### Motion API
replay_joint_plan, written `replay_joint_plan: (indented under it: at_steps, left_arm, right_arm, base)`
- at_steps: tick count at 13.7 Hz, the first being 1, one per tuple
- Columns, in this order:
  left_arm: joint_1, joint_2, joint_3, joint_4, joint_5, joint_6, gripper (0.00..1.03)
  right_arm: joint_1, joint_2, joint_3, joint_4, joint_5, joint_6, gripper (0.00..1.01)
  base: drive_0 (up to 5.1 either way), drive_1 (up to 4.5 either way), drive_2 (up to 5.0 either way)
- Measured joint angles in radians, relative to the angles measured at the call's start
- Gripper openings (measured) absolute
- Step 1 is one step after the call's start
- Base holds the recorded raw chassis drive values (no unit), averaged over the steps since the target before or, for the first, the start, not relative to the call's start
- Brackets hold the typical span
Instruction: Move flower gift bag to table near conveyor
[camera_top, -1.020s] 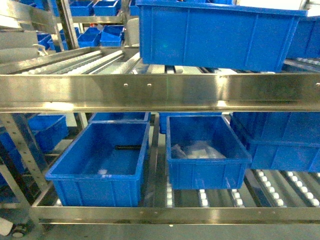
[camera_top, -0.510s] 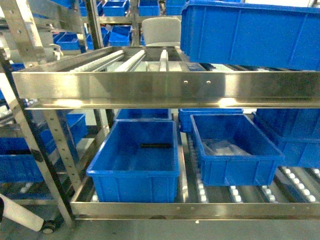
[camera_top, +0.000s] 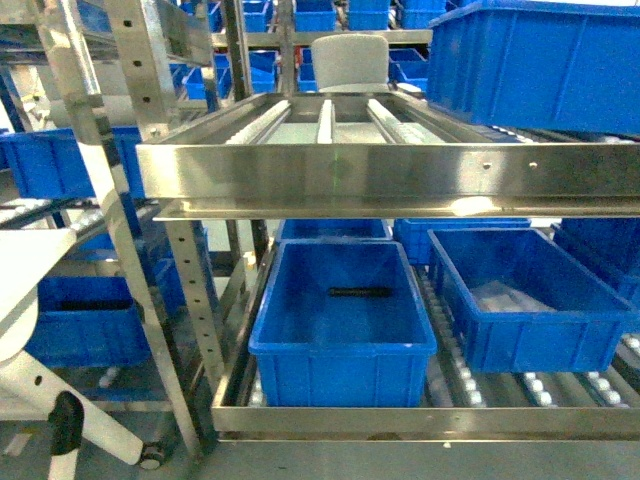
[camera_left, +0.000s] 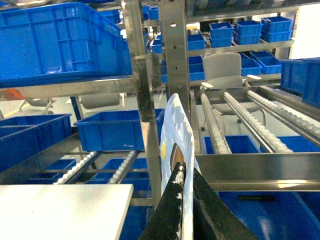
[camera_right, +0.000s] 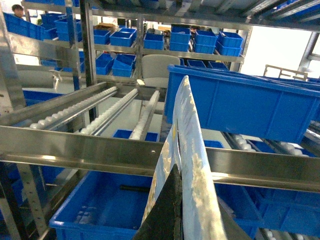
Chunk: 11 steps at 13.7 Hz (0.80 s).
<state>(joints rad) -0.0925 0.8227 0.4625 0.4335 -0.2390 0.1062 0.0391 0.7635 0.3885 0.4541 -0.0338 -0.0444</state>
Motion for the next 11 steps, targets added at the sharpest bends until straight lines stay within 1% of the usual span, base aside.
replay_joint_plan:
  at_steps: [6, 11]
  left_arm:
    - [0.0, 0.0, 0.0, -0.003, 0.0, 0.0, 0.02]
    - [0.0, 0.0, 0.0, -0.002, 0.0, 0.0, 0.02]
  right_arm:
    - [0.0, -0.002, -0.001, 0.002, 0.0, 0.0, 0.02]
    - [0.0, 0.0, -0.001, 0.001, 0.0, 0.0, 0.02]
  base:
    - [-5.0, 2.48, 2.5]
    - [-4.9, 1.69, 3.1]
